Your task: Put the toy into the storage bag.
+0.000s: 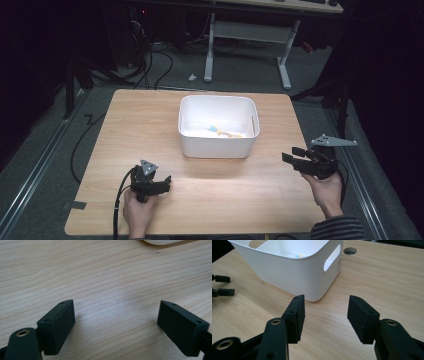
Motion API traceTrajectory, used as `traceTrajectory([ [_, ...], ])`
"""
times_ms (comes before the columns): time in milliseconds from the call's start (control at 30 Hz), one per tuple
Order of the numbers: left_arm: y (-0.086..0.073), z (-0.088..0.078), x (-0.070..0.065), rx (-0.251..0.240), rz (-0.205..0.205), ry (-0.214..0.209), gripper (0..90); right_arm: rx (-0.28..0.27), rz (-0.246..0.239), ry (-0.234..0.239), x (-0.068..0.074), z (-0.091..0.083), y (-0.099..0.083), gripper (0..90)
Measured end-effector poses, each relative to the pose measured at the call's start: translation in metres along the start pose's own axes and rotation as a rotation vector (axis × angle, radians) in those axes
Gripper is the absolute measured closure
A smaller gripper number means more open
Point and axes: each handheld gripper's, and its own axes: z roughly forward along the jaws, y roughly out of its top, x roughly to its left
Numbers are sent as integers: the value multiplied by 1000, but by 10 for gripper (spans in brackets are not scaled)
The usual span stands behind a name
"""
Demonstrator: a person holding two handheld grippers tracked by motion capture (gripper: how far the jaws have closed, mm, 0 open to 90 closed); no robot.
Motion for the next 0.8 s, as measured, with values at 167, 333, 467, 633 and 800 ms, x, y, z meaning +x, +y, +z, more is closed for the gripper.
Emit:
traceTrajectory([
  [167, 0, 0, 0, -1, 0, 0, 150, -6, 5, -6, 0, 6, -13, 484],
  [333, 0, 0, 0, -1, -1, 1, 150, 0, 44, 6, -5, 14, -27, 484],
  [467, 0, 0, 0, -1, -1, 1, 150, 5, 64, 14, -7, 20, -35, 484],
  [633, 0, 0, 0, -1, -1, 1, 150, 7, 83, 18, -10, 24, -42, 485],
  [800, 0, 0, 0, -1, -1, 1, 150, 12, 87, 20, -9, 30, -46, 485],
])
